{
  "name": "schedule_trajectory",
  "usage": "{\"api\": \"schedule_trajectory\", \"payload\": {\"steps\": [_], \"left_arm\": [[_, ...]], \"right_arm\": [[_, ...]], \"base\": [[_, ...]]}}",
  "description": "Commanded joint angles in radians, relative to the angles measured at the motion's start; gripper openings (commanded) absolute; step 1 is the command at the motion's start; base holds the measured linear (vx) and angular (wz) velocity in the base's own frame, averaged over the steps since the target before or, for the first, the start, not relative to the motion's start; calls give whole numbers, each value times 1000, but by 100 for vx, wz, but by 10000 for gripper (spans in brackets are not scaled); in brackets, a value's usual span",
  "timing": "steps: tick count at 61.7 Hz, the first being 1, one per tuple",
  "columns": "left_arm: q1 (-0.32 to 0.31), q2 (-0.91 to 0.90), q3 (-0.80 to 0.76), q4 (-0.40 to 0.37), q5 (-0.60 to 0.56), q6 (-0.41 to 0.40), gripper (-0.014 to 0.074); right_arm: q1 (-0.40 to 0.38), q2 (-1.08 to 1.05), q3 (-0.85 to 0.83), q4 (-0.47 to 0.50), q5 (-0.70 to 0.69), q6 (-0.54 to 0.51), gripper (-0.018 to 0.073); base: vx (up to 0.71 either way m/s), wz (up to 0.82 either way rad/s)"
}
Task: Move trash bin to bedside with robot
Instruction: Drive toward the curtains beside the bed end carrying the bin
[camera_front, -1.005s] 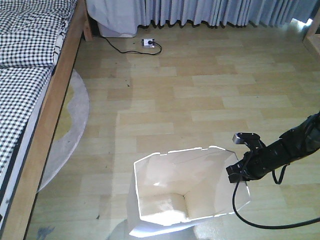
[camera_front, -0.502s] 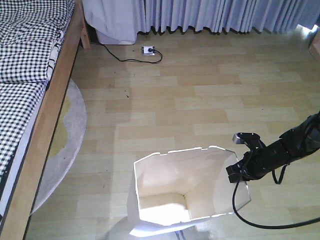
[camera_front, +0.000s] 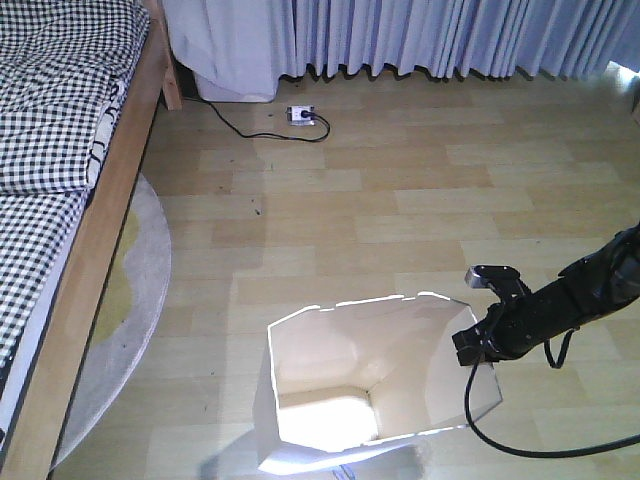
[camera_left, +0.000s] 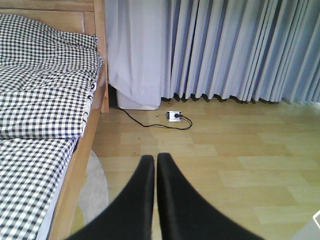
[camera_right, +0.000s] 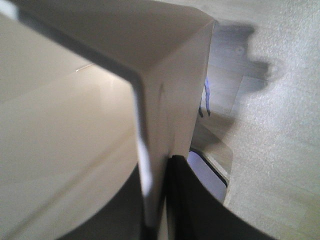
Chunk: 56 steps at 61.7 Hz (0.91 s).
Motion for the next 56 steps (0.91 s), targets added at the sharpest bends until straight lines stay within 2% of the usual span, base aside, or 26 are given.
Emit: {"api": "schedule_trajectory", "payload": {"steps": [1, 56], "left_arm": [[-6, -14, 19, -4, -69, -6, -6], [-6, -14, 19, -4, -69, -6, -6]], "right_arm": [[-2, -73, -10, 53, 202, -5, -5], [-2, -73, -10, 53, 202, -5, -5]], "base": [[19, -1], [19, -4]]}}
